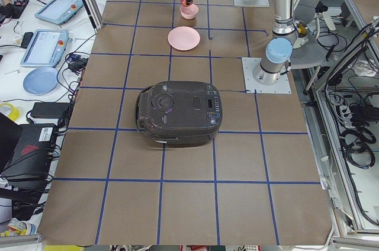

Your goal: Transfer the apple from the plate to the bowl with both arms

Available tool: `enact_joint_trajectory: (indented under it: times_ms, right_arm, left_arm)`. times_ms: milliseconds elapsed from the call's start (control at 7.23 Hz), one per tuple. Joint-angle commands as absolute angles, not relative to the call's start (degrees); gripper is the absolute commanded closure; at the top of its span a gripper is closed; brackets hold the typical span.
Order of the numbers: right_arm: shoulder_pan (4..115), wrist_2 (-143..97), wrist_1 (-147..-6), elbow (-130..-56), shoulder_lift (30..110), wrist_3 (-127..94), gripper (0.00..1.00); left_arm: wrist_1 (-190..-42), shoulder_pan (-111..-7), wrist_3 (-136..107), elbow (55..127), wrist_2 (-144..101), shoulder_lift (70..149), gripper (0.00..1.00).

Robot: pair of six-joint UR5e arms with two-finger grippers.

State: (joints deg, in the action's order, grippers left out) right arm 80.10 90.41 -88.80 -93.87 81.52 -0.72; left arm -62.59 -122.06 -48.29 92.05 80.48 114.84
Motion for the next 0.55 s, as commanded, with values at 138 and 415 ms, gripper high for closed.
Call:
enact_joint_trajectory:
  times_ms: [138, 415]
  right_arm:
    - [79.63, 91.58, -87.28, -91.59, 82.71, -0.70, 0.00]
    - [79.63, 91.76, -87.19, -91.32, 82.79, -0.79, 0.00]
  left_arm:
    - [-62.23, -124.01, -48.34, 92.81, 80.95, 117.24, 1.00]
    - [-60.57, -124.01, -48.25, 92.90, 81.12, 119.60, 1.00]
